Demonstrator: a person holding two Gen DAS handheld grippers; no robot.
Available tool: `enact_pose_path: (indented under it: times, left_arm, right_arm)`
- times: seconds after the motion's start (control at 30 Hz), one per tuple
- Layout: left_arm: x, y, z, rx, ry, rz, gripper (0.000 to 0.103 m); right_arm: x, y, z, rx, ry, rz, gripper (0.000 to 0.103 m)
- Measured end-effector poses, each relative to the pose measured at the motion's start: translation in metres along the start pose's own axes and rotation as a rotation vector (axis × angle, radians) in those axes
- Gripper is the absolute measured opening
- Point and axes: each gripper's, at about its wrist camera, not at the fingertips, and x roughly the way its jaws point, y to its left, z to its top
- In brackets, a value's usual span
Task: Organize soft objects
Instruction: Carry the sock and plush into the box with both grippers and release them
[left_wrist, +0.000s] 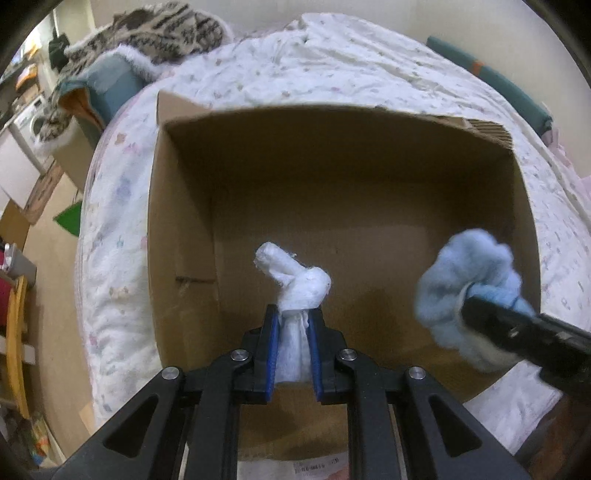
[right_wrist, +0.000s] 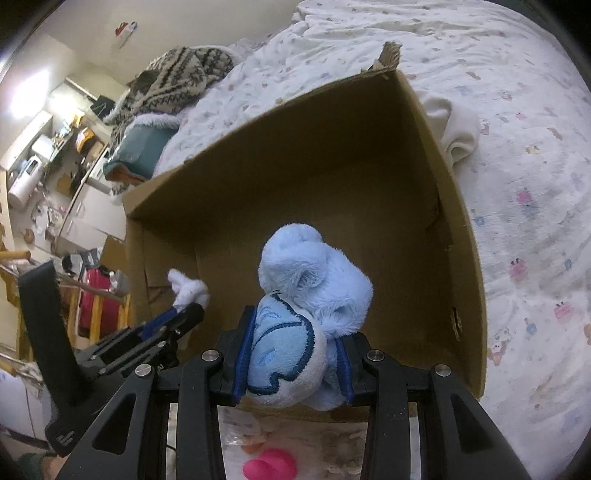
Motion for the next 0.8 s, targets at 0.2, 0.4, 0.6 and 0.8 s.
enact_pose_path:
  times: [0.2,0.4,0.6,0.8]
  left_arm:
    - [-0.004,0.001,0.000,-0.003,-0.046,0.015,0.014]
    - [0.003,0.005,-0.002,-0.013,-0.019,-0.007,0.014]
    - [0.017,0.004,0.004,-0.019,0.064,-0.029,0.015]
    - [0.019,-0.007,0.000,0.036,0.067,-0.006,0.015]
  right_arm:
    - [0.014,-0.006,-0.004,0.010,0.041,-0.032,0.040]
    - [0.022,-0.005,-0.004,-0.002,0.051,-0.061,0.041]
    - [0.028,-0.008,-0.001,0.002,0.066,-0.060,0.041]
    - [0.034,-0.006,0.001,0.007,0.076,-0.064,0.043]
